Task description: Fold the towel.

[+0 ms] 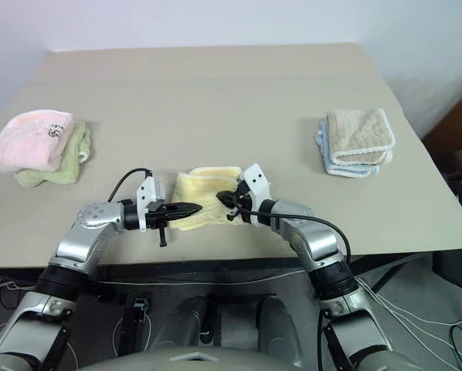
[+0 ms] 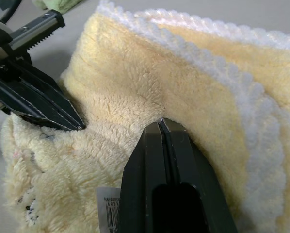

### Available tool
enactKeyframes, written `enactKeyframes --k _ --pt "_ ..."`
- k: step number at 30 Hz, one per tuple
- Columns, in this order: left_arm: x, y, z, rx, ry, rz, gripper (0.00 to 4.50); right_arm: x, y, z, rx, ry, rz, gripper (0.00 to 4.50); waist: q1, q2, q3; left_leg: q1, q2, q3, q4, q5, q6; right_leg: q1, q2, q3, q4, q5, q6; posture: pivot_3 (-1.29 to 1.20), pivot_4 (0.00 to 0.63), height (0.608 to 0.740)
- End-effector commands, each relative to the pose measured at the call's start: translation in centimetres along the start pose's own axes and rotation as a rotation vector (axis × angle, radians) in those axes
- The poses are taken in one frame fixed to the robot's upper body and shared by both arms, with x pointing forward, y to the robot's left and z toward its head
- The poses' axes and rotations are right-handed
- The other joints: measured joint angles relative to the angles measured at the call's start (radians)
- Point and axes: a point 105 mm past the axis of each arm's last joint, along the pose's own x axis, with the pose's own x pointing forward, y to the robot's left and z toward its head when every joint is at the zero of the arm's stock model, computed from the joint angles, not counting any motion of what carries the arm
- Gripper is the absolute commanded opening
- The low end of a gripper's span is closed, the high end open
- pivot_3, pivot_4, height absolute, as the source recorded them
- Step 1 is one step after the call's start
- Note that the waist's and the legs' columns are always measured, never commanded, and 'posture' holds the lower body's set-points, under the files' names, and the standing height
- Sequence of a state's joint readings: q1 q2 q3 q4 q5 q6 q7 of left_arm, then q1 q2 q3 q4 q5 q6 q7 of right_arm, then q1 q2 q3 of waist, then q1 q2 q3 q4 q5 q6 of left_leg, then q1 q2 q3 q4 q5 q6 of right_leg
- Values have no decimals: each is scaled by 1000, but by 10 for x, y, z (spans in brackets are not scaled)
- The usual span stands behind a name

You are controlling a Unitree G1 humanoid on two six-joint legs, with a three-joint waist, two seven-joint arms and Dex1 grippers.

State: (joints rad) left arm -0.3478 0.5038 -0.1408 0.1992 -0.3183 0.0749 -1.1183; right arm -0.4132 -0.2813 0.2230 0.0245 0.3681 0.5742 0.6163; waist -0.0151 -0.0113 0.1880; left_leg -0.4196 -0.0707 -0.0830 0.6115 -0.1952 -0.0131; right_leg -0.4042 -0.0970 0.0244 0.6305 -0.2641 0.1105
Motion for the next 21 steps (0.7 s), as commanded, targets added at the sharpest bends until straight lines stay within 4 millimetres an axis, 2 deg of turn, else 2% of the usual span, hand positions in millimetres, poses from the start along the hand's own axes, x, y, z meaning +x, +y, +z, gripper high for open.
enactKeyframes --k 1,3,8,11,13,15,17,19,21 --pt "-4 7 7 -20 -32 34 0 -9 -6 15 21 -38 24 613 0 0 0 0 0 0 0 0 0 0 0 0 0 0 0 0 150 740" --pt "-7 8 11 -44 -47 39 0 -15 1 29 14 -60 91 1194 1 0 0 0 0 0 0 1 2 0 0 0 0 1 2 0 150 740" --pt "-23 12 42 -123 -158 50 1557 -41 19 54 -46 -53 242 2917 2 0 0 -7 0 0 1 2 3 -4 0 0 1 2 4 0 150 740" --pt "-37 19 66 -144 -230 89 2550 -53 18 59 -62 -26 260 3924 0 0 1 -7 0 0 0 2 3 -4 0 0 1 2 4 0 150 740" --pt "-46 22 74 -143 -238 121 3215 -60 13 63 -49 -19 259 4500 0 0 1 -7 0 0 0 2 3 -4 0 0 1 2 4 0 150 740" --pt "-51 22 76 -136 -224 140 3889 -64 7 65 -18 -23 248 4500 1 0 1 -7 0 0 0 2 3 -4 0 0 1 2 4 0 150 740" --pt "-57 27 68 -110 -164 215 4477 -64 -8 51 10 47 195 4500 2 0 1 -7 0 0 0 2 3 -4 0 0 1 2 4 0 150 740" --pt "-59 29 59 -80 -104 259 4477 -64 -17 43 39 87 166 4500 2 0 1 -7 0 0 0 2 3 -3 0 0 0 2 3 0 150 740" --pt "-56 15 53 -57 -65 213 4477 -62 -27 39 151 104 138 4500 0 0 1 -7 0 0 0 2 3 -4 0 0 0 2 3 0 150 740"
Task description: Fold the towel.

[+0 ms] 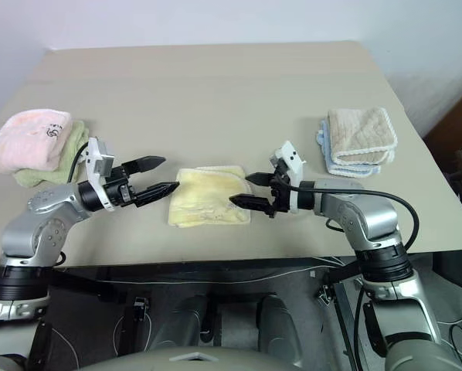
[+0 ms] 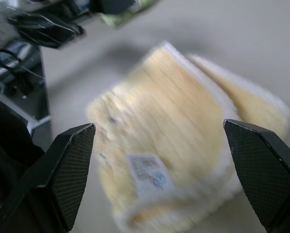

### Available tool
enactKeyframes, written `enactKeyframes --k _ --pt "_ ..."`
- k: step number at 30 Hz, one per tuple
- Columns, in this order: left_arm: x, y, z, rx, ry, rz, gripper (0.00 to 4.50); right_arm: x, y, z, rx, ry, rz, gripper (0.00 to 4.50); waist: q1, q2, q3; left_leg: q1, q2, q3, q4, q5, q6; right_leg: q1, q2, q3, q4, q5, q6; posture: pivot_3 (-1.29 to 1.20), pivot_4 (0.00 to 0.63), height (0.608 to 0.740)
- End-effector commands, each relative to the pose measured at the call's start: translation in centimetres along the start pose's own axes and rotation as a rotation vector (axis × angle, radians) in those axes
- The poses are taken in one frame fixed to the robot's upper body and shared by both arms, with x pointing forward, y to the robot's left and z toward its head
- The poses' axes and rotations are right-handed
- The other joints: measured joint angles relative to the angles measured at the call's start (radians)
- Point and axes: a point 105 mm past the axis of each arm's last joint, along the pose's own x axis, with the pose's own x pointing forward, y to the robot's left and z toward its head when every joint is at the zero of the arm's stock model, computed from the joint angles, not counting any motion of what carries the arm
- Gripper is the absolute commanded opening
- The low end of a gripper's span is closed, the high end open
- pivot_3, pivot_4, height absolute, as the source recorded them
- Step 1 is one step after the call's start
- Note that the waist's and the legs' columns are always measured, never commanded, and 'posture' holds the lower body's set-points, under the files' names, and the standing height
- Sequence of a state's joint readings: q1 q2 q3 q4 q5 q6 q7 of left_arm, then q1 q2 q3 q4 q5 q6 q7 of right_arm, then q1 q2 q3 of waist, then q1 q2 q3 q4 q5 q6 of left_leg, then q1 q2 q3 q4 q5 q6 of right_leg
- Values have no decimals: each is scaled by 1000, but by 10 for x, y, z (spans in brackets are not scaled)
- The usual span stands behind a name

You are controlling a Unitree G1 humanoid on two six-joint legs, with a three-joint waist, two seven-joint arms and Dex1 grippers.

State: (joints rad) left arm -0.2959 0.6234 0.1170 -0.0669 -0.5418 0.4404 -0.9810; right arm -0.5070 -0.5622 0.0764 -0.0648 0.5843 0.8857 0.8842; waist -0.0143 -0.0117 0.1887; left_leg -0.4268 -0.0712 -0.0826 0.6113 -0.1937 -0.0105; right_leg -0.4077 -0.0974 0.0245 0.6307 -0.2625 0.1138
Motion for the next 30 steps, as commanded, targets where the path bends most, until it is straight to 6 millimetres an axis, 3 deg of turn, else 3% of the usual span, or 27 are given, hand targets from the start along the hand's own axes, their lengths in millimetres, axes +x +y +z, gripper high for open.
enactKeyframes --k 1,6,10,18,22,25,30 --pt "1 -18 -1 74 23 -42 4477 0 -12 2 137 4 -17 4500 -1 0 0 0 0 0 -1 0 0 0 0 0 0 0 0 0 150 740" --pt "2 -31 -1 64 -13 -47 4477 2 -14 3 317 -6 22 4500 4 0 0 -1 1 0 -1 0 0 -1 0 0 0 0 -1 0 150 740" --pt "-4 -35 2 65 -31 -48 4477 9 -2 3 420 34 101 4500 3 0 0 -1 0 0 -1 0 0 -1 -1 1 -1 0 -1 0 150 740" --pt "-1 -37 3 78 -20 -53 4477 31 13 1 524 88 168 4500 0 1 0 -1 0 0 -1 0 0 -1 0 1 -1 0 -1 0 150 740" --pt "0 -39 3 77 -14 -56 4477 39 11 -4 581 113 146 4500 0 1 0 -1 0 0 -1 0 0 -1 0 1 0 0 -1 0 150 740" --pt "1 -40 3 82 -4 -58 4500 41 4 -11 609 131 101 3928 -1 1 0 0 0 0 -1 0 0 -1 0 1 0 0 -1 0 150 740" --pt "4 -40 8 91 0 -58 4500 35 1 -5 623 105 99 2190 -1 1 0 -1 0 0 -1 0 0 -1 0 1 0 0 0 0 150 740"
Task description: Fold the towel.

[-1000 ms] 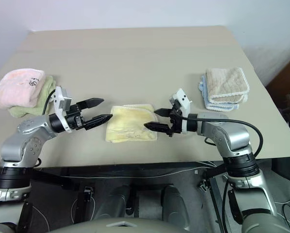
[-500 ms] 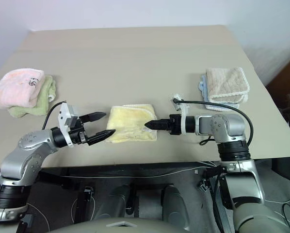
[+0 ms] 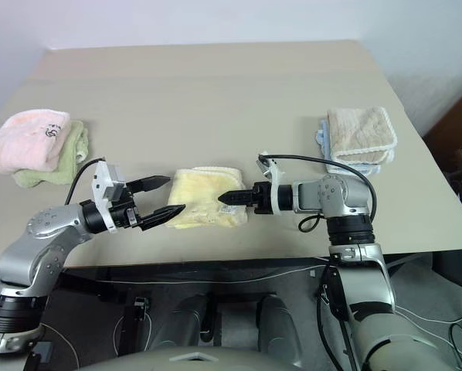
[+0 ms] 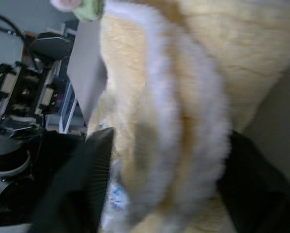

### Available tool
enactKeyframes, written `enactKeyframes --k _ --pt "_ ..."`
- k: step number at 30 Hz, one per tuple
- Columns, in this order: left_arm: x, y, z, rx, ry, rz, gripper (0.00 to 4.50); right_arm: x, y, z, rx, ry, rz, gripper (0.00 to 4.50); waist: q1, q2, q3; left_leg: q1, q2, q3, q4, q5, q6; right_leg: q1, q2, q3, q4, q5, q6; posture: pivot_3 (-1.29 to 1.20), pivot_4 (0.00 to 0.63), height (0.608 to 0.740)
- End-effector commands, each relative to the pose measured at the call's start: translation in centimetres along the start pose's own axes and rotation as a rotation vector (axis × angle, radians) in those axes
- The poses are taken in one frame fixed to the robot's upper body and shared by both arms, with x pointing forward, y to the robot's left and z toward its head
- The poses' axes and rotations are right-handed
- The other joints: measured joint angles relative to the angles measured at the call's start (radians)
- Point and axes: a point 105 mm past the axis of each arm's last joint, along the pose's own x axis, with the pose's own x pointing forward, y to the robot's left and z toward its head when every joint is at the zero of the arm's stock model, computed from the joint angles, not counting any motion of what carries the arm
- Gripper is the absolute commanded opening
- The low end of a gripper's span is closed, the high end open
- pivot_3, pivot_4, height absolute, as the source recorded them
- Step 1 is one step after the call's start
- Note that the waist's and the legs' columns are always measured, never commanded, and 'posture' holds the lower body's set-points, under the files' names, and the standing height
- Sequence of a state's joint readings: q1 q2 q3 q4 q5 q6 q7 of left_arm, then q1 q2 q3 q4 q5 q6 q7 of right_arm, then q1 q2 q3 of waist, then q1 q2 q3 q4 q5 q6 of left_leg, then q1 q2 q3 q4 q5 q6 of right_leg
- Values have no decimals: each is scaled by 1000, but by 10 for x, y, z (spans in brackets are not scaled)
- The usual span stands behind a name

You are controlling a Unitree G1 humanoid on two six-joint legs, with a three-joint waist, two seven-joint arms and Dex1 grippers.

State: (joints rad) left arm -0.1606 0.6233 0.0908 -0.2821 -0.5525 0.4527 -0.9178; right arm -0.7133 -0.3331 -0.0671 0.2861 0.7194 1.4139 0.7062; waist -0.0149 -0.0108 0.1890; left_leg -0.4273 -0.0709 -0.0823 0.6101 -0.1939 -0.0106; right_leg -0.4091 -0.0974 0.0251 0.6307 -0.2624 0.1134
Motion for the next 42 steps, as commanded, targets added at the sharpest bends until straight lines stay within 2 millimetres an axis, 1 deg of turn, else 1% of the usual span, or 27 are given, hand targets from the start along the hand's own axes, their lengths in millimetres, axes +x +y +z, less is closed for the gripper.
enactKeyframes --k 1,4,6,7,9,12,16,19,21,24,27,28,29,30,32,36,39,42 --pt "5 -4 14 49 -16 -18 4500 -6 8 9 -12 -26 18 1814 0 0 0 0 0 0 0 0 0 0 0 0 0 0 0 0 150 740" --pt "7 -4 15 49 -10 -21 4500 -10 14 13 -21 -38 36 791 0 0 0 0 0 0 0 0 0 0 0 0 0 0 0 0 150 740" --pt "8 -3 15 51 -7 -23 4500 -13 23 14 -43 -34 63 102 0 0 0 0 0 0 0 0 0 0 0 0 0 0 0 0 150 740" --pt "9 -2 16 52 -8 -24 4500 -15 28 14 -58 -33 78 44 0 0 0 0 0 0 0 0 0 0 0 0 0 0 0 0 150 740" --pt "11 0 19 47 -18 -24 4500 -19 39 18 -84 -50 103 44 0 0 0 0 0 0 0 0 0 0 0 0 0 0 0 0 150 740" --pt "14 6 24 37 -34 -19 4500 -29 56 33 -127 -130 147 44 1 0 0 0 0 0 0 0 0 0 0 0 0 0 0 0 150 740" --pt "17 14 26 45 -33 -13 4500 -50 76 61 -211 -279 135 44 1 0 0 0 0 0 0 0 0 0 1 0 1 0 0 0 150 740" --pt "20 17 24 45 -33 -17 4500 -70 81 82 -254 -419 72 44 1 0 0 0 0 0 0 0 0 0 1 0 0 0 0 0 150 740" --pt "21 18 22 42 -33 -23 4500 -87 83 99 -278 -547 19 44 1 0 0 0 0 0 0 0 0 0 0 0 0 0 0 0 150 740" --pt "23 20 16 45 -27 -34 4500 -120 83 127 -282 -765 -74 44 1 0 0 0 -1 1 0 0 0 0 0 0 0 0 0 0 150 740" --pt "27 22 10 44 -19 -39 4500 -153 81 147 -261 -935 -181 44 2 1 0 0 -1 1 0 0 0 0 0 0 0 0 0 0 150 740" --pt "29 22 6 41 -16 -44 4500 -169 81 153 -254 -1013 -217 44 2 1 0 0 -1 1 0 0 0 -1 0 0 0 0 0 0 150 740" --pt "30 22 4 40 -14 -49 4500 -179 81 157 -248 -1067 -239 44 2 1 1 -1 -1 1 0 0 0 -1 0 0 0 0 0 0 150 740" --pt "31 23 3 38 -20 -56 4500 -192 82 159 -249 -1126 -259 44 3 1 1 -1 -1 1 -1 0 0 -1 0 0 0 0 0 0 150 740" --pt "32 25 2 37 -29 -63 4500 -203 82 159 -259 -1178 -283 44 2 1 0 -1 -1 1 -1 0 0 -1 0 0 0 0 0 0 150 740" --pt "36 31 -1 50 -30 -56 4500 -227 60 152 -171 -1291 -396 44 -1 1 1 -1 0 1 0 0 1 0 0 0 1 0 0 0 150 740" --pt "36 33 -2 52 -28 -56 4500 -235 50 142 -111 -1332 -434 44 -1 2 1 0 0 2 -1 0 1 -1 0 1 1 0 1 0 150 740" --pt "37 34 -5 56 -24 -54 4500 -240 45 129 -102 -1379 -499 44 -1 2 1 -1 0 2 -1 1 1 -1 1 1 1 0 1 0 150 740"
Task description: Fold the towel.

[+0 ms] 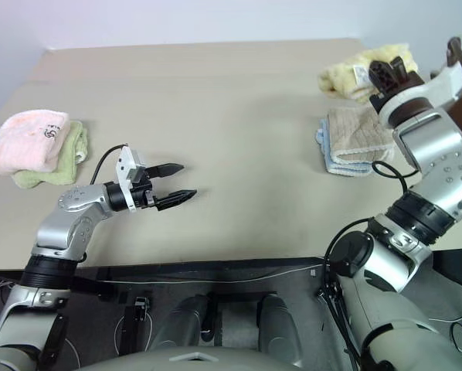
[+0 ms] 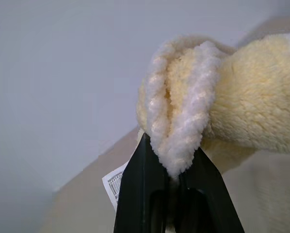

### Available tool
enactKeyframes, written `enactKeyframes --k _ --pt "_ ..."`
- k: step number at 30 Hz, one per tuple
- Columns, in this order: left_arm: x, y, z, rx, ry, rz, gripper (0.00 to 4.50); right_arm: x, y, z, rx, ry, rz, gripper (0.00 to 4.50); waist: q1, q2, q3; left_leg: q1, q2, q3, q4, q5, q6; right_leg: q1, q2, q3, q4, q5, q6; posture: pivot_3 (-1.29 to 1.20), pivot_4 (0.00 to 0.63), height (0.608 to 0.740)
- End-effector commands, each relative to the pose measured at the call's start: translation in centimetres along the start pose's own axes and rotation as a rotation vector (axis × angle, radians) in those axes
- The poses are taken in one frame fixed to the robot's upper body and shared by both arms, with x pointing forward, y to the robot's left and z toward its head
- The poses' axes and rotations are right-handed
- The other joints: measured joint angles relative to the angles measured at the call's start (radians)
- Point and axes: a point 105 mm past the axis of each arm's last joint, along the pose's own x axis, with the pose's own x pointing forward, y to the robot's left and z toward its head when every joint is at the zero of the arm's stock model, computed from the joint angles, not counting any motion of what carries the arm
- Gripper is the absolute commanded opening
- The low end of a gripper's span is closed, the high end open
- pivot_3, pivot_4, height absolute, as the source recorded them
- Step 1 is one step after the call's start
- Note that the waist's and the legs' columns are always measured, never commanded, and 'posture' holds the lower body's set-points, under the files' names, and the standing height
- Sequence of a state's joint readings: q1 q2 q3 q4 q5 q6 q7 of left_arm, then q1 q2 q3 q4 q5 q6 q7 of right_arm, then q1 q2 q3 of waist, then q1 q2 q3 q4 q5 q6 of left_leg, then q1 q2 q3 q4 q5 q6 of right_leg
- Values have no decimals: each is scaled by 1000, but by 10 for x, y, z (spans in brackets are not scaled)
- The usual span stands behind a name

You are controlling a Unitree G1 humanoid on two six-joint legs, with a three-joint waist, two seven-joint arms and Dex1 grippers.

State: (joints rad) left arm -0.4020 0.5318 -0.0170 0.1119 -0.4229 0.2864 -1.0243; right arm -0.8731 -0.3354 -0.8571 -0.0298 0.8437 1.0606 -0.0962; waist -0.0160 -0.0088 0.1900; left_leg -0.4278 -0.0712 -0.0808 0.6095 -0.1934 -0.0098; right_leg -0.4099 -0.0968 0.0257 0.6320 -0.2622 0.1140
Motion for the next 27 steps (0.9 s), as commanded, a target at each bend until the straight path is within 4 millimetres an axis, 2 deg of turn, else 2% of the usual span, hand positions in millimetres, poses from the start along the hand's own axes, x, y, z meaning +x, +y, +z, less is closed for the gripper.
enactKeyframes --k 1,3,6,9,15,23,27 --pt "1 1 9 48 -27 -7 4500 -16 6 18 -14 -146 -12 44 0 0 0 0 0 0 0 0 0 0 0 0 0 0 0 0 150 740" --pt "3 0 9 46 -35 -7 4500 -24 2 19 26 -225 -41 44 -1 0 0 0 0 0 0 0 0 0 0 0 0 0 0 0 150 740" --pt "4 0 7 44 -36 -7 4500 -28 -2 10 60 -229 -72 44 -1 1 0 0 0 0 1 0 0 0 1 0 1 0 0 0 150 740" --pt "5 -1 3 41 -33 -11 4500 -32 1 -6 106 -218 -87 44 -1 1 0 1 0 0 1 0 0 0 1 0 1 0 0 0 150 740" --pt "8 -1 1 33 -41 -12 4500 -33 -5 -35 163 -182 -166 44 -1 1 0 1 0 0 1 0 0 0 1 0 2 0 0 0 150 740" --pt "11 0 0 36 -46 2 4500 -23 -7 -33 191 -184 -199 44 -1 1 0 1 0 0 1 0 0 0 2 0 2 0 0 0 150 740" --pt "11 0 -1 35 -43 5 4500 -25 -19 -42 192 -145 -248 44 -1 1 0 1 0 0 1 0 0 0 2 0 2 0 0 0 150 740"
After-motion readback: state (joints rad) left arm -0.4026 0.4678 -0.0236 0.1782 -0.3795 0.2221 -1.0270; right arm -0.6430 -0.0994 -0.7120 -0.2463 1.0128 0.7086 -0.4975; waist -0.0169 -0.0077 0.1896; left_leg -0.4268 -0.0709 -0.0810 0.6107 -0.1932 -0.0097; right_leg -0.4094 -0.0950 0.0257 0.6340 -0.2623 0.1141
